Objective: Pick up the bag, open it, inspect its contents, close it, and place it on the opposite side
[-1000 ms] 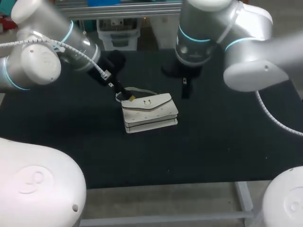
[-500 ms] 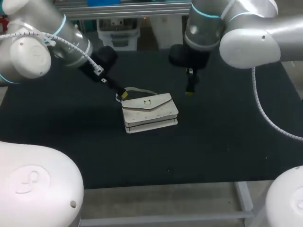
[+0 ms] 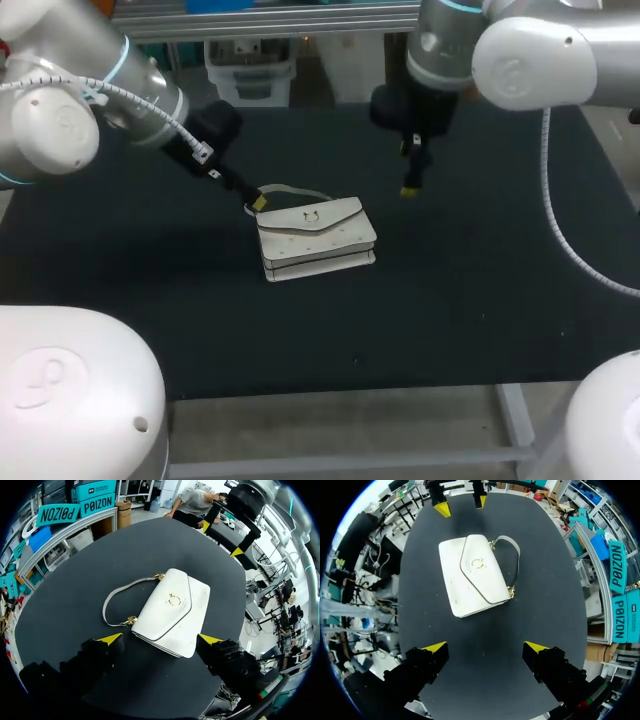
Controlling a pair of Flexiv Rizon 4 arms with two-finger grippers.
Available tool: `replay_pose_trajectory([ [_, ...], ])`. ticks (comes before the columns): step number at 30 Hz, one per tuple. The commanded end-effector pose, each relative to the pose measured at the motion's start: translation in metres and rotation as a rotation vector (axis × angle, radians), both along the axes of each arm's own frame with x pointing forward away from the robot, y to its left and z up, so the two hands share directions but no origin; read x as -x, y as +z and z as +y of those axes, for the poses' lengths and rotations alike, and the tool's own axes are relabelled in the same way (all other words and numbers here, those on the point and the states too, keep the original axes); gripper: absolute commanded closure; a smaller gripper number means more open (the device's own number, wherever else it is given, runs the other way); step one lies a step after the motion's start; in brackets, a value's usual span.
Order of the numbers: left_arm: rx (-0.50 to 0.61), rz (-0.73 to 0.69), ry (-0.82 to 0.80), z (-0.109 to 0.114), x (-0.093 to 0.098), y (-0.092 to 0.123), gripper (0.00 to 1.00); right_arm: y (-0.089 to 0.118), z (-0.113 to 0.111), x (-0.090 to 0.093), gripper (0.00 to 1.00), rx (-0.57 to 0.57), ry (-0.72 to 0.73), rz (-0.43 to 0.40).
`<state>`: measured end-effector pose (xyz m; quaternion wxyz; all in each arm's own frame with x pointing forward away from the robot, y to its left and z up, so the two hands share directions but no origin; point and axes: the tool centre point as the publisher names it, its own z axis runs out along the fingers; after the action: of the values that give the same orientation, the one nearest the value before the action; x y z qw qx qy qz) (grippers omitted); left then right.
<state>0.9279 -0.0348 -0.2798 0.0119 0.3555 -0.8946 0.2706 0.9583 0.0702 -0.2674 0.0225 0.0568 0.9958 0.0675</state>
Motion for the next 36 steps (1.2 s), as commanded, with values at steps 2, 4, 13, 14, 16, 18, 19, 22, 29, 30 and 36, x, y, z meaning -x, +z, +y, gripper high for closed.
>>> replay_pose_trajectory([
  [2,0.037,0.1,0.379,-0.018,-0.016,-0.008,0.0,0.007,0.005,-0.007,0.0,-0.091,-0.297,-0.006],
  [4,0.043,0.164,0.54,-0.02,-0.019,-0.012,0.0,0.006,-0.004,-0.008,0.0,-0.167,-0.446,0.047],
  [13,0.019,0.364,0.879,-0.004,-0.026,-0.018,0.0,-0.014,-0.039,-0.007,0.0,-0.236,-0.742,0.222],
  [14,0.019,0.364,0.879,-0.004,-0.026,-0.018,0.0,-0.014,-0.039,-0.007,0.0,-0.236,-0.742,0.222],
  [16,0.019,0.364,0.879,-0.004,-0.026,-0.018,0.0,-0.014,-0.039,-0.007,0.0,-0.236,-0.742,0.222],
  [18,0.019,0.364,0.879,-0.004,-0.026,-0.018,0.0,-0.014,-0.039,-0.007,0.0,-0.236,-0.742,0.222],
  [19,0.019,0.364,0.879,-0.004,-0.026,-0.018,0.0,-0.014,-0.039,-0.007,0.0,-0.236,-0.742,0.222],
  [22,0.019,0.364,0.879,-0.004,-0.026,-0.018,0.0,-0.014,-0.039,-0.007,0.0,-0.236,-0.742,0.222],
  [29,0.074,0.442,0.99,-0.011,-0.029,-0.024,0.0,-0.012,-0.02,-0.002,0.0,-0.323,-0.834,0.262],
  [30,0.094,0.472,1.031,-0.013,-0.028,-0.028,0.0,-0.012,-0.016,0.001,0.0,-0.337,-0.844,0.276],
  [36,0.202,0.652,1.105,-0.012,-0.025,-0.037,0.0,-0.017,-0.003,0.006,0.0,-0.359,-0.968,0.388],
])
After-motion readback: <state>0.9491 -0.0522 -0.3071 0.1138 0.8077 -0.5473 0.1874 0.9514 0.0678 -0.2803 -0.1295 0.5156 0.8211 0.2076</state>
